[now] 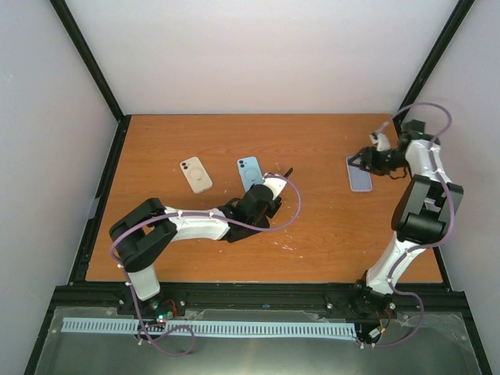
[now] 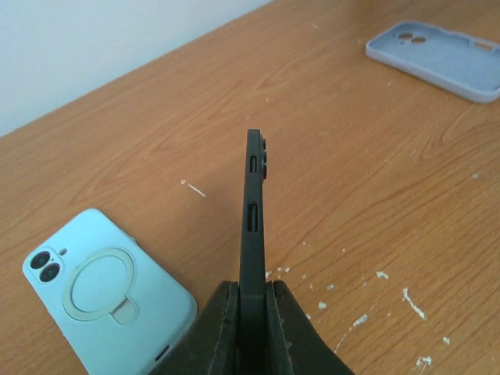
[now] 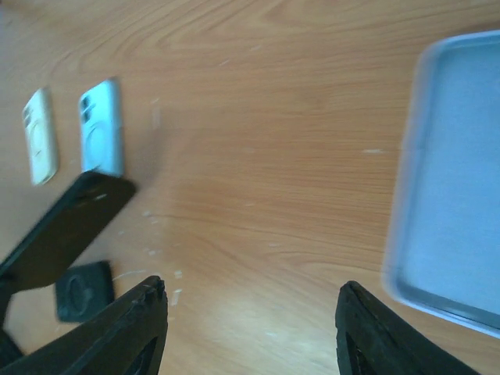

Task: Take the phone out of the phone case
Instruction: Place the phone case at the center of the board, then place the phone at the center of the board.

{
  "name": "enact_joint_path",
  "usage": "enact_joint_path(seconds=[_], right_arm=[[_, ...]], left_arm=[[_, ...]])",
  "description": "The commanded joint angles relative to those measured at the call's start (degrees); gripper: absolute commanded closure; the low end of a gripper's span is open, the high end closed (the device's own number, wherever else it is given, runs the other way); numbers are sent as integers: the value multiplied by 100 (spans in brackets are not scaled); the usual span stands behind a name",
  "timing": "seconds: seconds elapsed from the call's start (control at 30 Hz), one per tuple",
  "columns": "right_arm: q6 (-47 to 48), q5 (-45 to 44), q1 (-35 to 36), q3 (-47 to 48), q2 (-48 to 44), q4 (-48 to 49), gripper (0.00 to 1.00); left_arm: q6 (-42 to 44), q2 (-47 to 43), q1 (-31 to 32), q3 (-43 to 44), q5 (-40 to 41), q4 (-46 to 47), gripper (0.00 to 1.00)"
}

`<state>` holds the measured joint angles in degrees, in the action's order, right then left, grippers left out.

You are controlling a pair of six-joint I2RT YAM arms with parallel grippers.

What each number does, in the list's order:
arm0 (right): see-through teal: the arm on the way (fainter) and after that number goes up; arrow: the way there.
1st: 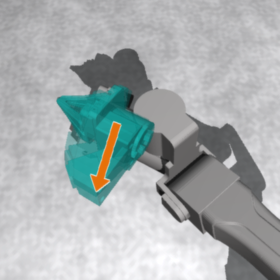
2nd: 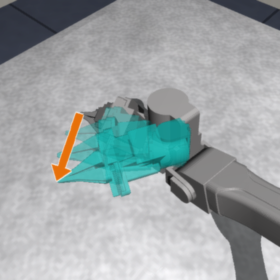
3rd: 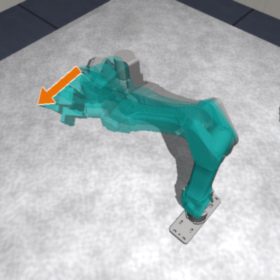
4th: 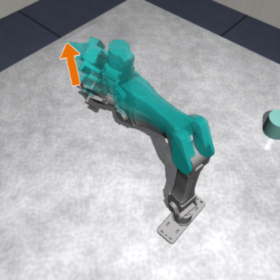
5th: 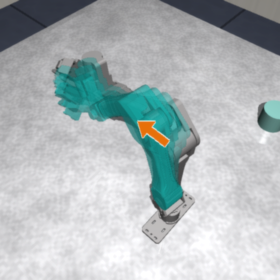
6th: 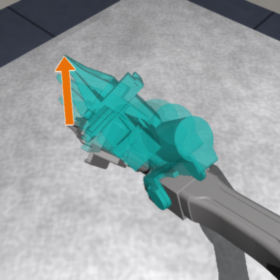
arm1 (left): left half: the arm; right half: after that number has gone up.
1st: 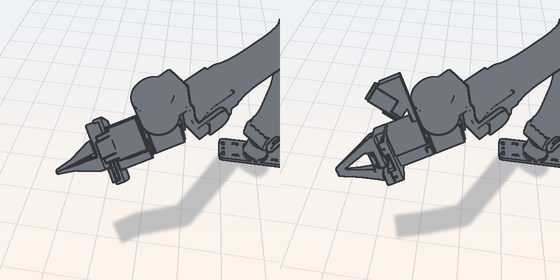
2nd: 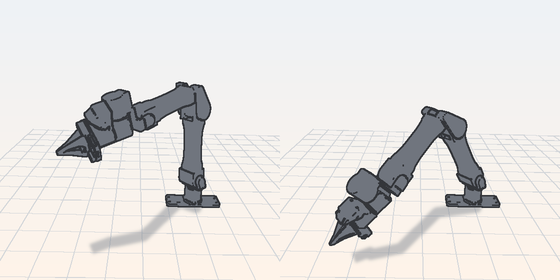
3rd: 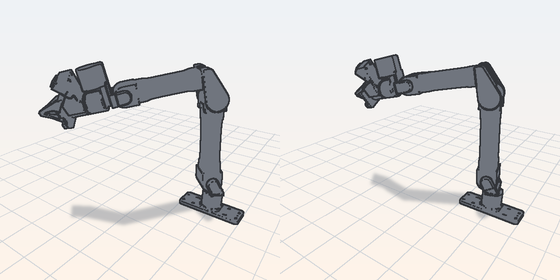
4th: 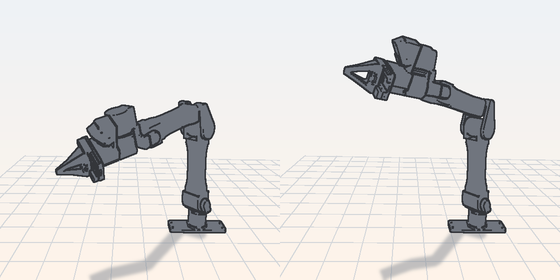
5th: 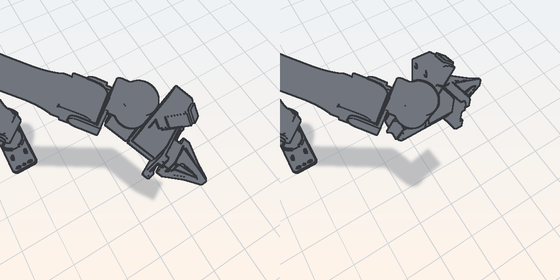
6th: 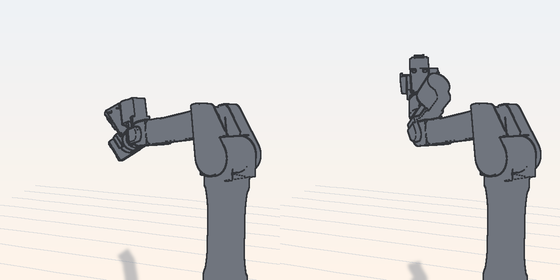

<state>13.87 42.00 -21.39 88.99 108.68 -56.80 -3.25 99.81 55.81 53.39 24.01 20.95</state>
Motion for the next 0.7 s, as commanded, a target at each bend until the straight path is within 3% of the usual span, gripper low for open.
enact_joint_path(seconds=[0.0,0.13,0.4,0.67], right_arm=[[-232,446,861,-431,-68,-187,41],[-422,631,1396,-854,-83,-198,41],[-1315,1070,1569,-1332,3,399,50],[-1878,963,1955,-1061,196,650,48]], left_arm=[[293,284,135,352,323,515,100],[640,684,293,637,789,634,100],[711,1588,488,1530,1283,340,100],[735,2168,682,2202,1396,6,100]])
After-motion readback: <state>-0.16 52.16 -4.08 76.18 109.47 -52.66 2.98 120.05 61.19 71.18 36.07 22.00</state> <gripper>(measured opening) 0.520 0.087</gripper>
